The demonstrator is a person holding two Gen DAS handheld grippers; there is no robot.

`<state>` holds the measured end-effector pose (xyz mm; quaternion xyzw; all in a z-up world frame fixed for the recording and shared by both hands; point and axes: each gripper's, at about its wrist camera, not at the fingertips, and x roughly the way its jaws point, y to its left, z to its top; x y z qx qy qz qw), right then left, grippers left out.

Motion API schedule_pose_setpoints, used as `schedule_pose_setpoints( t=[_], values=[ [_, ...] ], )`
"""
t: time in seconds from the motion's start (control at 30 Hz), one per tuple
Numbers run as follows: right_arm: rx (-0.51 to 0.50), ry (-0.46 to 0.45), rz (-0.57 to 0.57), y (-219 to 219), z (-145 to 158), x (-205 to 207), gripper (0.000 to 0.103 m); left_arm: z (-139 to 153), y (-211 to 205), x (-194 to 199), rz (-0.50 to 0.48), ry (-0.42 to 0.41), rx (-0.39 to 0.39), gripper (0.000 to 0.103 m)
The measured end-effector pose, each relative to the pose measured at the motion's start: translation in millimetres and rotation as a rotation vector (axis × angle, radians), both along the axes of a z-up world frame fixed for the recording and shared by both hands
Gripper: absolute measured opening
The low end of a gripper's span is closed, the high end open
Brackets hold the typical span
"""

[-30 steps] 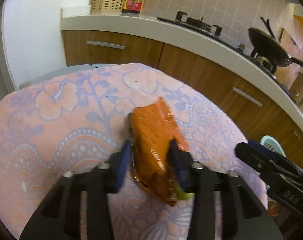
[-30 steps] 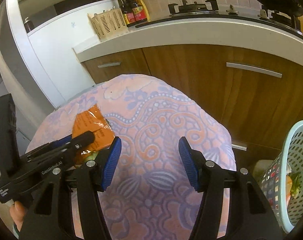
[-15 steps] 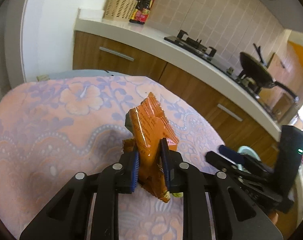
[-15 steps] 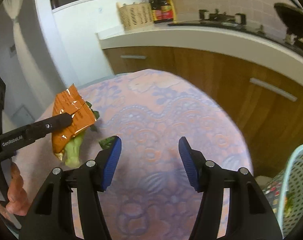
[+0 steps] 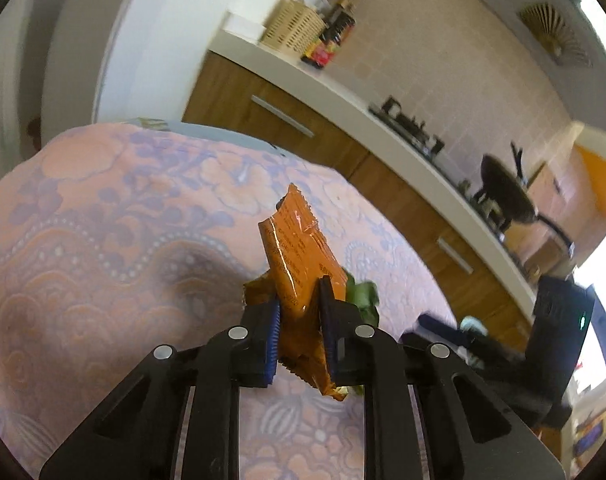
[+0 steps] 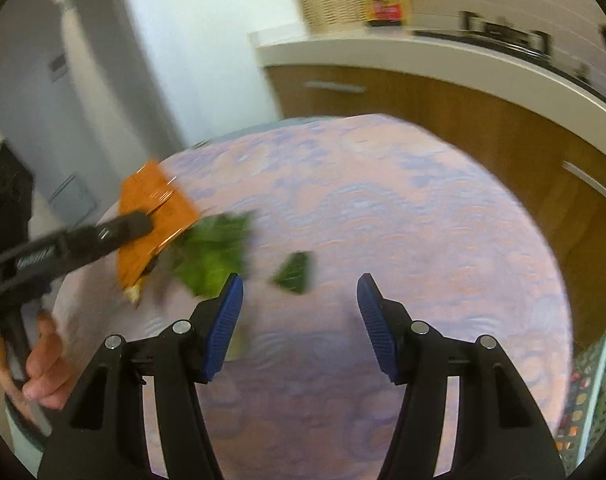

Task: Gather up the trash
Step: 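Grasp the orange snack wrapper with the left tool while the right tool grasps the bok choy, then carry wrapper and bok choy over the wastebasket and open both tools to drop them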

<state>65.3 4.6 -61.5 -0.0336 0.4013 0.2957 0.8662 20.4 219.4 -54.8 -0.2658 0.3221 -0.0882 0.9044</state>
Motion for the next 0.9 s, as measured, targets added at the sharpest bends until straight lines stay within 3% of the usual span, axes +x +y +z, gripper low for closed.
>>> schedule_pose_setpoints(
  t=[0.1, 0.2, 0.23, 0.3, 0.33, 0.4, 0.6, 0.9],
  values=[
    [-0.058, 0.001, 0.048, 30.2, -9.1, -6.3, 0.056, -7.2, 15.2, -3.4, 0.055, -0.001, -0.031, 0.015],
    [-0.124, 0.006, 0.034, 48.7, -21.0, -4.8, 0.055, -4.1, 21.5, -7.3, 0.122, -0.012, 0.021, 0.015],
    [-0.173, 0.005, 0.009, 53.8, -25.2, -2.2, 0.051, -3.3, 21.9, -7.7, 0.129, -0.017, 0.026, 0.015],
    [-0.167, -0.003, 0.008, 55.0, -24.0, -1.8, 0.037, -2.5, 17.7, -7.2, 0.124, -0.018, 0.038, 0.015],
    [-0.162, 0.002, 0.013, 54.7, -24.4, -1.5, 0.026, -2.2, 15.9, -6.8, 0.12, -0.017, 0.049, 0.015],
    [-0.153, -0.002, 0.008, 51.2, -23.9, -3.0, 0.023, -0.3, 7.5, -5.3, 0.111, -0.017, 0.089, 0.015],
    [-0.057, -0.045, -0.052, 21.2, -1.0, -18.0, 0.022, 3.8, -5.0, -7.5, 0.053, -0.049, 0.093, 0.013],
    [-0.03, -0.16, -0.182, -51.3, 47.7, -42.3, 0.022, 30.4, -63.2, -13.5, -0.081, -0.11, 0.139, 0.013]
  ],
)
